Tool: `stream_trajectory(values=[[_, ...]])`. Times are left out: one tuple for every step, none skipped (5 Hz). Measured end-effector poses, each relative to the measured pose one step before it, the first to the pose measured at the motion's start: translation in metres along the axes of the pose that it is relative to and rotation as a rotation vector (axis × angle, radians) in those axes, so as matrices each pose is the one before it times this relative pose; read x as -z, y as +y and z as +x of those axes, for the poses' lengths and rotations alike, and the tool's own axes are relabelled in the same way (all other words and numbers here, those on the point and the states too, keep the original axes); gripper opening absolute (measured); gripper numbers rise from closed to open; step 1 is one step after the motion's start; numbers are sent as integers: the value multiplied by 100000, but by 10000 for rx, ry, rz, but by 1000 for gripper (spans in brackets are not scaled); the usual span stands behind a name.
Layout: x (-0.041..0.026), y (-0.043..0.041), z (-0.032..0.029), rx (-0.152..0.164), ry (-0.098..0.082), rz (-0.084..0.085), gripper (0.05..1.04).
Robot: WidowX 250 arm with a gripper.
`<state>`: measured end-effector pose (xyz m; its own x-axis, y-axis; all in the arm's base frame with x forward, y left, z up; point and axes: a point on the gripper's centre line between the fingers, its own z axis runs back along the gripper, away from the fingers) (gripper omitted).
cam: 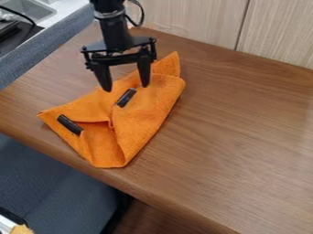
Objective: Unfold the cloth from left to right
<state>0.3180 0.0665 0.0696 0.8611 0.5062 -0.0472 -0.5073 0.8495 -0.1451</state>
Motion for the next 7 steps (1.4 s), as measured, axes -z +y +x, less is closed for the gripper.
stream_trajectory(values=[[831, 63, 452, 287, 180, -26, 1001], [1130, -48, -8, 191, 269, 177, 1001], [348, -332, -98, 179, 32, 188, 958], [962, 91, -121, -14, 215, 309, 676], [39, 12, 53, -72, -51, 35, 399], [88, 188, -136, -108, 24, 132, 215], [-333, -33, -435, -120, -47, 20, 115]])
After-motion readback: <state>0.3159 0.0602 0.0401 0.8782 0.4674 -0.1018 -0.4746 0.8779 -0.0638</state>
